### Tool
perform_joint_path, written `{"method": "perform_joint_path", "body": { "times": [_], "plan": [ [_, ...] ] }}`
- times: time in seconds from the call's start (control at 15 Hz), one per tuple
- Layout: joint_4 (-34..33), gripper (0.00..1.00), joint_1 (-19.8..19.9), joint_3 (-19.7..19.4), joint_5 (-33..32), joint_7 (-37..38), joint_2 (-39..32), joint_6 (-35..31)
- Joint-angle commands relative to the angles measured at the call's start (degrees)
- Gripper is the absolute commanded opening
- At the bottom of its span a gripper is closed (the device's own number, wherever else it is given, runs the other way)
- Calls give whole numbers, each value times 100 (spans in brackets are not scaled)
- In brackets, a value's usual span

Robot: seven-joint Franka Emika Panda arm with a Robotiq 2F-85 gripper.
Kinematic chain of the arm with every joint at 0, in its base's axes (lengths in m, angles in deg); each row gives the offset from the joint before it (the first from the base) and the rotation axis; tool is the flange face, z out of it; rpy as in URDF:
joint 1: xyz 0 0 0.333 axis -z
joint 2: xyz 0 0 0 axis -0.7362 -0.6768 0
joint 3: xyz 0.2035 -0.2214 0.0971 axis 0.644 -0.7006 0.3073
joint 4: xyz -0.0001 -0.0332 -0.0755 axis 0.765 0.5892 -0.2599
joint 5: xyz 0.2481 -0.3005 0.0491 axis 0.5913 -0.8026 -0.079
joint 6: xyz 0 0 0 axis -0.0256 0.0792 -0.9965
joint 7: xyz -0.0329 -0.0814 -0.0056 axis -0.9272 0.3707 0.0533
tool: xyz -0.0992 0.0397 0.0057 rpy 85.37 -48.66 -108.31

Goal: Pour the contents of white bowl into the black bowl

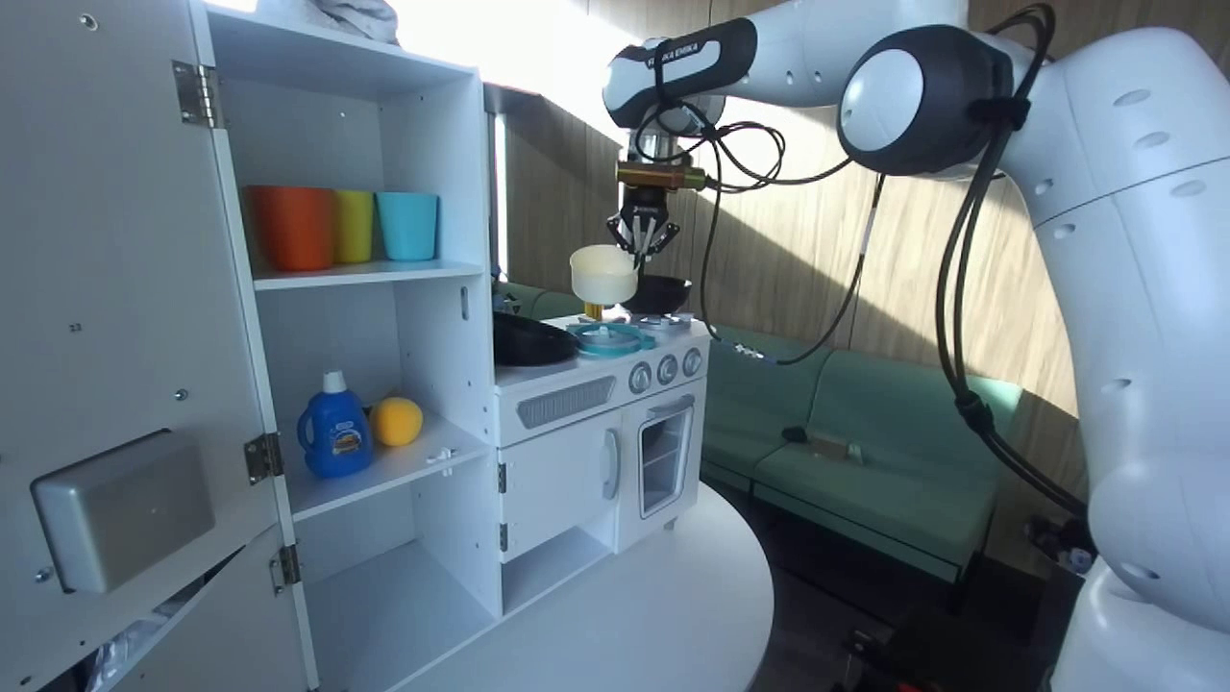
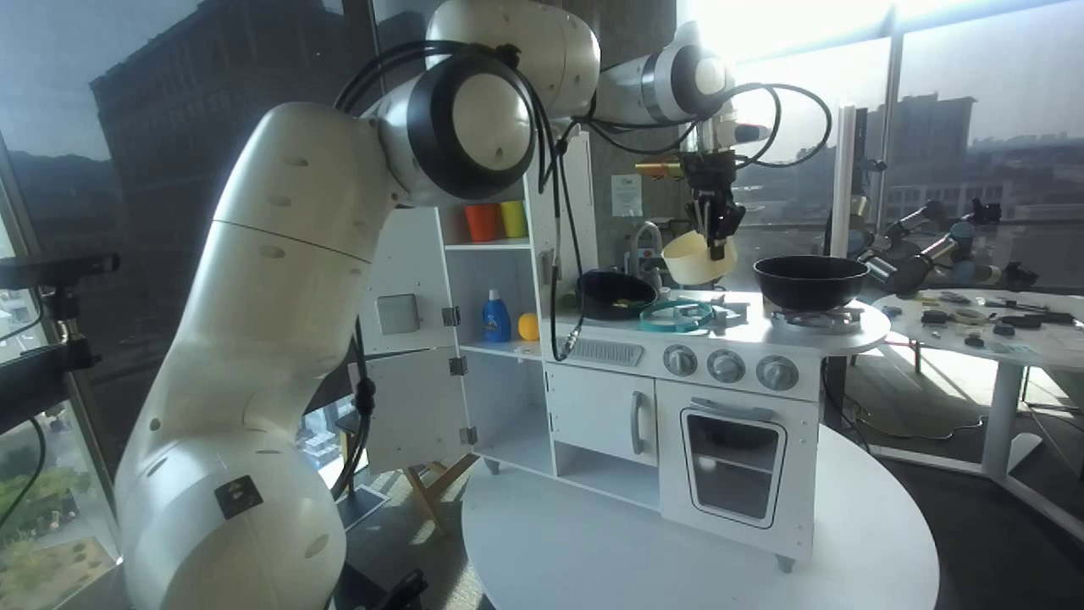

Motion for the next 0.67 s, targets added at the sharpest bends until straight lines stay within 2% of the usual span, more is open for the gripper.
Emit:
{"method": "perform_joint_path", "body": {
  "times": [0.0,0.6],
  "plan": [
    [-608,5,122,60,221,-148,-399,356],
    [-1090,5,162,71,247,-141,-858,730]
  ]
}}
